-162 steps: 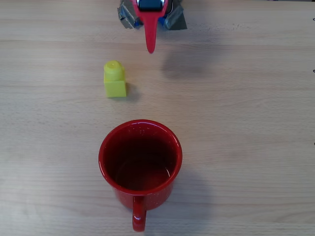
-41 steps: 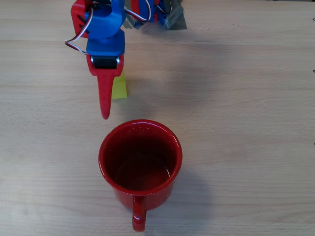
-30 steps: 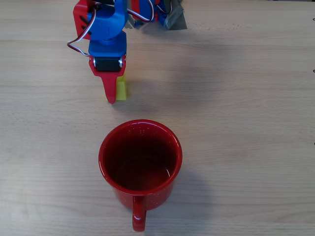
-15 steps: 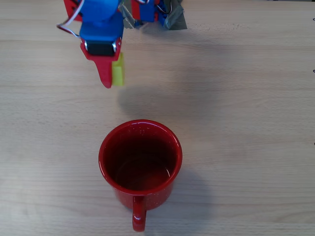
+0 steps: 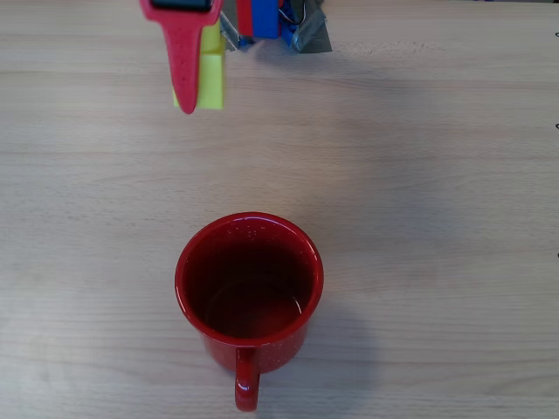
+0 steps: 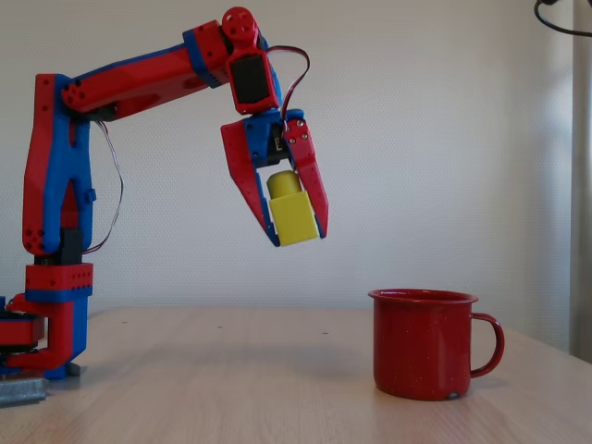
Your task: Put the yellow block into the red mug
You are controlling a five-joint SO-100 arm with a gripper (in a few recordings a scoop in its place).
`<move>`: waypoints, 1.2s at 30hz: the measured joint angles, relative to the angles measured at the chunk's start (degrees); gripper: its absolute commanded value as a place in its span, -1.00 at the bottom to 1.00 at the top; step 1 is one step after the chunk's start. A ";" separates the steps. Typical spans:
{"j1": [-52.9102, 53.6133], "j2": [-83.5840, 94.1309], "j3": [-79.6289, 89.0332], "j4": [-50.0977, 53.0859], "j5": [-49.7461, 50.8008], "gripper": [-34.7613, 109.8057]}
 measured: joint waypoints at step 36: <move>-8.88 -39.02 -50.10 0.79 8.09 -0.52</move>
